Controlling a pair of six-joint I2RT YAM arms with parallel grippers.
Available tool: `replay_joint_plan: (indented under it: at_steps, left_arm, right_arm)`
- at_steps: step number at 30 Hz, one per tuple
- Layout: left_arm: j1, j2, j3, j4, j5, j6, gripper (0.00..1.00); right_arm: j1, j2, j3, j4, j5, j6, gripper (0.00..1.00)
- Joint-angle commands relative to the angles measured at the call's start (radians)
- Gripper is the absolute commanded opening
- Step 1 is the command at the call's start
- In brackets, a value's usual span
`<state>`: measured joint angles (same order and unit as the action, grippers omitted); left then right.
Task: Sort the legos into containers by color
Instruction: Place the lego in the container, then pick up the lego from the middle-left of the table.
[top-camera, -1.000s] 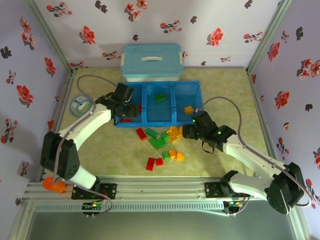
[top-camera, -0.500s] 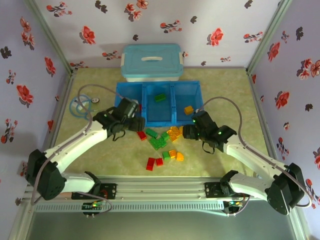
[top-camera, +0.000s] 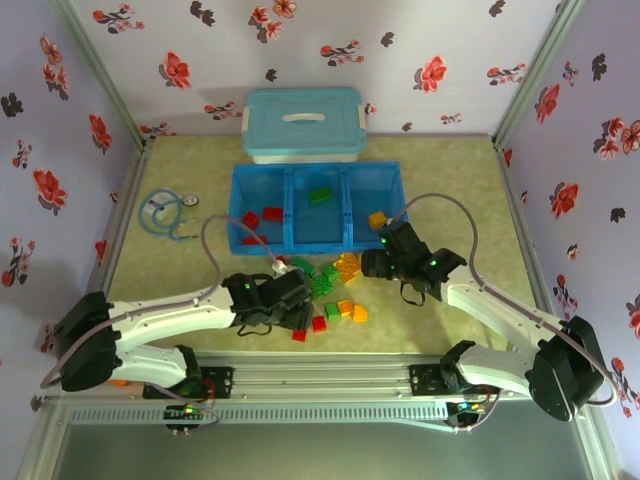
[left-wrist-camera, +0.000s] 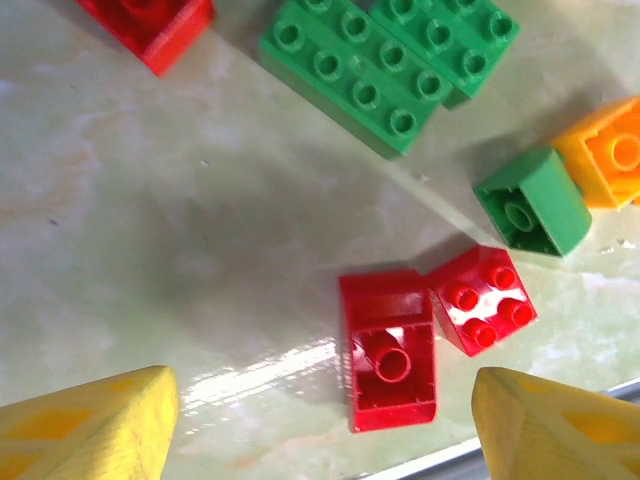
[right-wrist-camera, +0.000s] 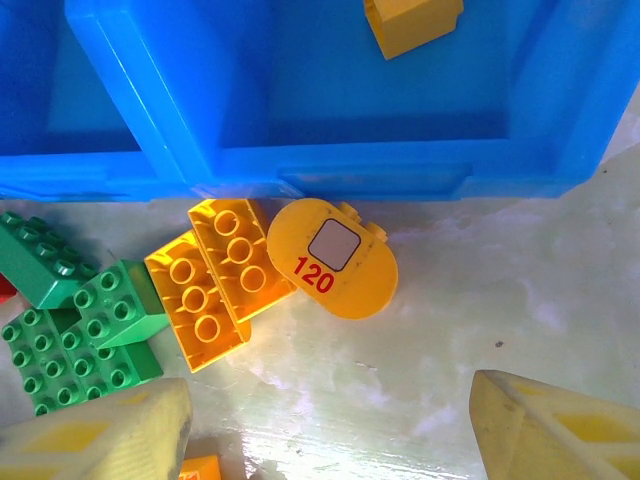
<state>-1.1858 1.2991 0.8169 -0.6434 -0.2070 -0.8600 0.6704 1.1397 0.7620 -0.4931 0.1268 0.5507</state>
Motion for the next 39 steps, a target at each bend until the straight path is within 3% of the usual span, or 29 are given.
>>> replay_joint_plan:
  at_steps: [1, 18, 24, 31, 39]
  left_arm:
    - [-0.047, 0.06, -0.009, 0.027, -0.006, -0.071, 0.76]
    - [-0.085, 0.277, 0.034, 0.102, 0.032, -0.072, 0.61]
    - [-0.084, 0.343, 0.055, 0.075, 0.016, -0.091, 0.47]
    - [-0.045, 0.292, 0.057, 0.024, -0.018, -0.067, 0.3]
    - [0.118, 0.111, 0.06, -0.048, -0.052, 0.048, 0.29]
  right_arm:
    - [0.008, -0.02, -0.009, 0.011, 0.003, 0.021, 0.74]
    - [0.007, -0.048, -0.035, 0.002, 0.02, 0.019, 0.74]
    - [0.008, -0.049, -0.039, 0.005, 0.022, 0.021, 0.74]
    - [0.008, -0.05, -0.043, 0.007, 0.026, 0.022, 0.74]
    - [0.008, -0.05, -0.032, 0.002, 0.027, 0.015, 0.74]
